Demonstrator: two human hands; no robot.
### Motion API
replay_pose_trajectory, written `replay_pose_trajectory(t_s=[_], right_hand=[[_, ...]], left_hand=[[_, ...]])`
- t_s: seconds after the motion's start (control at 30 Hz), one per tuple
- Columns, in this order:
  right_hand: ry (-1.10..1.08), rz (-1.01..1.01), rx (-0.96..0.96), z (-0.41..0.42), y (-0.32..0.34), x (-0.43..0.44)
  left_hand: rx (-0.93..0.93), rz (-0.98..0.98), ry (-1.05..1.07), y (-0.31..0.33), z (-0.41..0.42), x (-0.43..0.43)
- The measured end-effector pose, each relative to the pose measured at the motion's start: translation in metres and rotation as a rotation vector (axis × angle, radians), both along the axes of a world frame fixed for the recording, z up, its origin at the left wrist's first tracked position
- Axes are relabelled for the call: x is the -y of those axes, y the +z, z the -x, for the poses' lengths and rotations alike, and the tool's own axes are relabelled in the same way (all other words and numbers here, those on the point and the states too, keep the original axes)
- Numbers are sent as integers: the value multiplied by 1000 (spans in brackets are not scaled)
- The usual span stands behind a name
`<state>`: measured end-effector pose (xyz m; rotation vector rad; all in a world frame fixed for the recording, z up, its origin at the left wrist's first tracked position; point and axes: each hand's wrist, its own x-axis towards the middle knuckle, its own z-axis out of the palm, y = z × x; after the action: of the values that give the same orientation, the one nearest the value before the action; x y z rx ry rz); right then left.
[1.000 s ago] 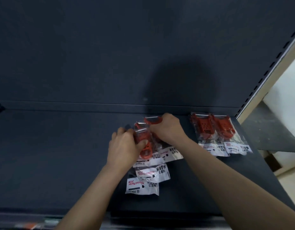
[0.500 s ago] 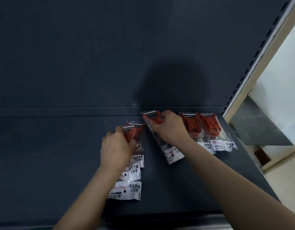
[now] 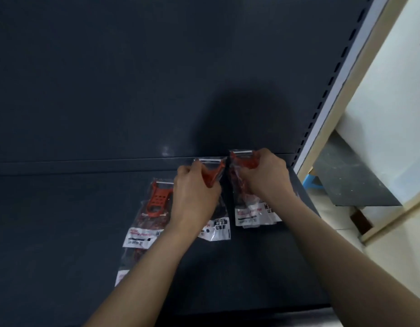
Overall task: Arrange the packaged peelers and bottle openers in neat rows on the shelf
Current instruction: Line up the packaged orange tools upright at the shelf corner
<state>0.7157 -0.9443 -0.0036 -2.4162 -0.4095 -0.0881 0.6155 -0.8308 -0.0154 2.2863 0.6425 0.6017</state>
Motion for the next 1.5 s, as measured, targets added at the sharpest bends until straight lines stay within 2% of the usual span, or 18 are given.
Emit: replay_pose_trajectory(t_s=[0.23, 0.5, 0.8, 0.93, 1.2, 1.37, 1.5], right_hand=[[-120, 52, -12, -33, -20, 45], [-68, 92, -46, -53, -33, 48], [77, 160, -120, -56, -37, 58], [110, 240, -100, -53, -35, 57], [81, 251, -132, -48, -33, 55], [9, 281, 79, -38, -23, 47], [192, 136, 153, -19, -13, 16]], left_hand=[[-33, 29, -56, -11, -52, 46], [-106, 9, 4, -28, -83, 60], [6, 113, 2, -33, -65, 56], [-65, 161, -36, -35, -64, 55], [-95, 227, -77, -33, -66, 51], [-21, 36, -15, -26, -46, 32], [-86, -144, 91, -18, -19, 5]])
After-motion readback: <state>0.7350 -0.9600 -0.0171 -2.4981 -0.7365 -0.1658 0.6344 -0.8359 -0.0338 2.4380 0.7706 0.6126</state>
